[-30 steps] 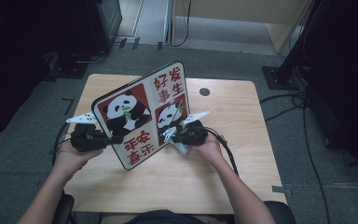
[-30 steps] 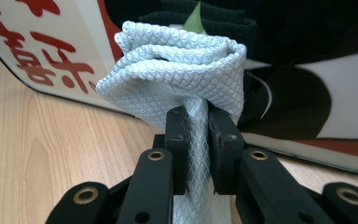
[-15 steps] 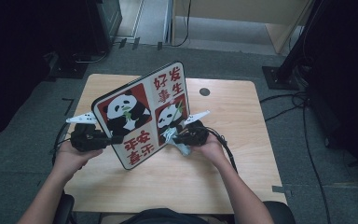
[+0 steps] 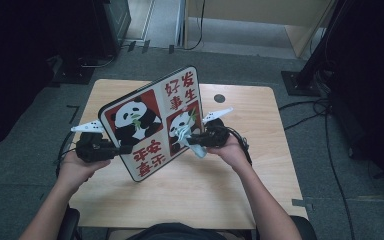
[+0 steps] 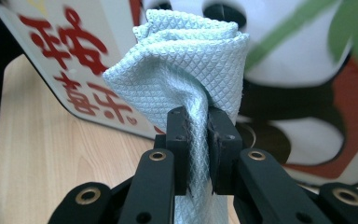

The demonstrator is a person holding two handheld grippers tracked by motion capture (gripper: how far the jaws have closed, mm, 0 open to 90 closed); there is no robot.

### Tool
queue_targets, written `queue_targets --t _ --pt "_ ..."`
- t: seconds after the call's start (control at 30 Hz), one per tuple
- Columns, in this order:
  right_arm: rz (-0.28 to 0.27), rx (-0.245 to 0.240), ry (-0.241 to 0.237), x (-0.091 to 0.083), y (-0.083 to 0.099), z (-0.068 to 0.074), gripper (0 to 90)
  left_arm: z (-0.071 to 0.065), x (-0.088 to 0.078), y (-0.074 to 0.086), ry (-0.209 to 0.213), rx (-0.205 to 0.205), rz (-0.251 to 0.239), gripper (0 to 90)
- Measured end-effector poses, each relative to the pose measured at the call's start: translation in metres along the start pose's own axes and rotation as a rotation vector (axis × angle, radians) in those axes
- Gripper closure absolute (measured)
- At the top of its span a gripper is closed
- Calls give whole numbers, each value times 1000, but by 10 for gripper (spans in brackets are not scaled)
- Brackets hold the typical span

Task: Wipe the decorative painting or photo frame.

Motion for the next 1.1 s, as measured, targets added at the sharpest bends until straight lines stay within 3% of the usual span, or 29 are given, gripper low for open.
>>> queue_targets --t 0.5,0.83,1.1 --pt "-53 -73 5 -38 -81 22 810 1 0 0 12 -5 -1 773" --pt "-82 -132 36 -59 -135 40 809 0 0 0 9 -1 0 773" --pt "-102 -168 50 -62 -167 51 809 0 0 0 10 -2 0 774"
Point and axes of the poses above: each handheld gripper's, and its own axes: x roughly forward along the jaws, y roughly out of its underside, z roughly to its left, the point moved 7 cm from there along x, roughly forward along the jaws, and after that the axes turned 6 degrees about y, right-handed, at the moved point
